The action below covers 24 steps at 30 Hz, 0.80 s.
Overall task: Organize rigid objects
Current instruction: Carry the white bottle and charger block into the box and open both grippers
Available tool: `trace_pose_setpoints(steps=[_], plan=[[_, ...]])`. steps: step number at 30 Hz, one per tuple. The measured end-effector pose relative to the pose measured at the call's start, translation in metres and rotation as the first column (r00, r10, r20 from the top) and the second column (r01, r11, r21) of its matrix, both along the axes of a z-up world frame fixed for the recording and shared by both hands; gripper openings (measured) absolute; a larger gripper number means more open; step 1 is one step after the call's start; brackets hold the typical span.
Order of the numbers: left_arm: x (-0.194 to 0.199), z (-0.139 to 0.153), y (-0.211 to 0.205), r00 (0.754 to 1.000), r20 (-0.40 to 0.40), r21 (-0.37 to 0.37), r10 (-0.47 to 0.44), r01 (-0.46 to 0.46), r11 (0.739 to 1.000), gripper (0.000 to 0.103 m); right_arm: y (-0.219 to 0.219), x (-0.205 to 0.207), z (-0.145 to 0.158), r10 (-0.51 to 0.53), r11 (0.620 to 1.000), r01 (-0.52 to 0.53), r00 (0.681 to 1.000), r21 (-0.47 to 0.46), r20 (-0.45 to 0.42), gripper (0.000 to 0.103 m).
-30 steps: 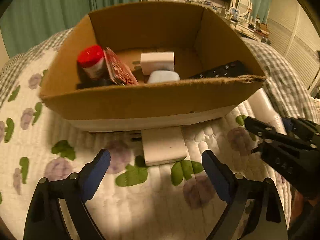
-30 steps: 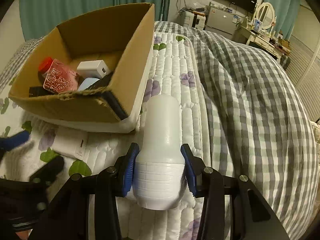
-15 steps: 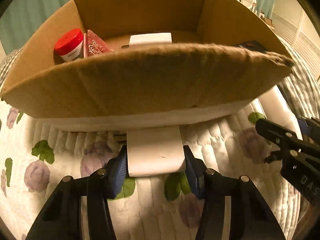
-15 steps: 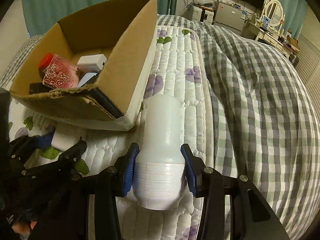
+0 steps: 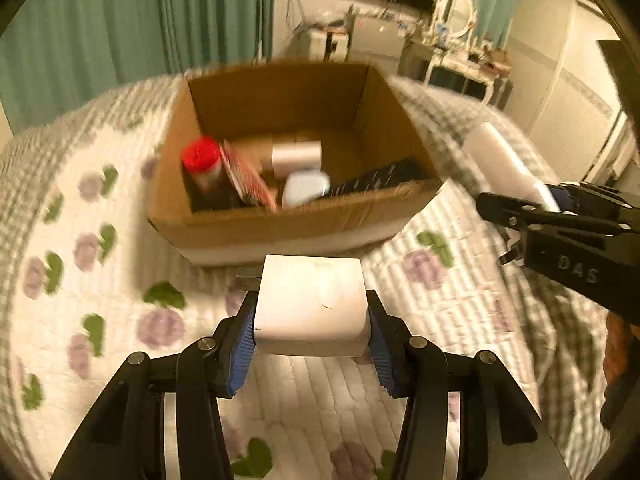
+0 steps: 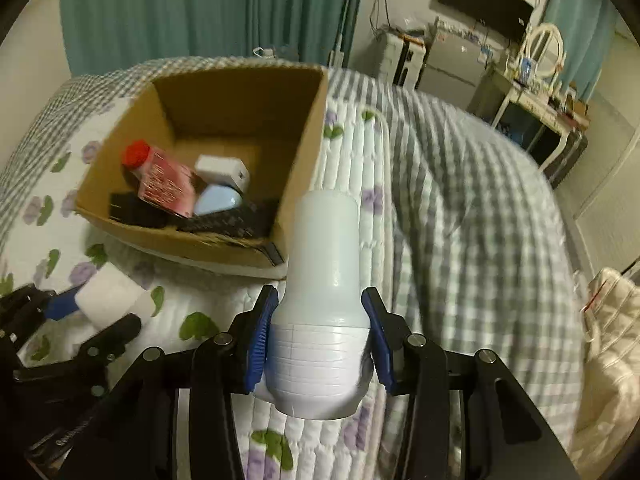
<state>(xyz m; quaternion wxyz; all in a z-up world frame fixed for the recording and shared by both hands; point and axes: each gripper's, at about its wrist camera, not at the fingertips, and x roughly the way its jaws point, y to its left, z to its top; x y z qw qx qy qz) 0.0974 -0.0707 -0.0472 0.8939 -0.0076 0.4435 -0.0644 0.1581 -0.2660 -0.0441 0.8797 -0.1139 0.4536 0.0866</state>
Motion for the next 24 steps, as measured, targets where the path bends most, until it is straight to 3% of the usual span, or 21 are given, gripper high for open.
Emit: trace_pose_setpoints(steps=[5,12,18,24], plan=[[0.004,0.060,0.006,0.993,0.120,-0.020,-0.010,0.013,1.000,0.051,0.013,-0.016,0.051,0.046,0.999,-0.044,0.997,-0.033,0.064,0.043],[0.045,0.096,0.016,0.978,0.206,0.005,0.018,-0.019,1.000,0.051,0.035,0.006,0.111,0.038,0.999,-0.037,0.984,-0.010,0.176,0.043],[0.101,0.083,0.027,0.982,0.181,0.001,0.055,-0.056,0.998,0.051,0.054,0.050,0.118,0.034,0.997,-0.047,0.979,0.064,0.199,0.043],[0.145,0.047,0.024,0.988,0.151,0.026,0.030,-0.035,0.999,0.051,0.068,0.096,0.078,0.036,0.993,-0.053,0.988,0.106,0.150,0.043]])
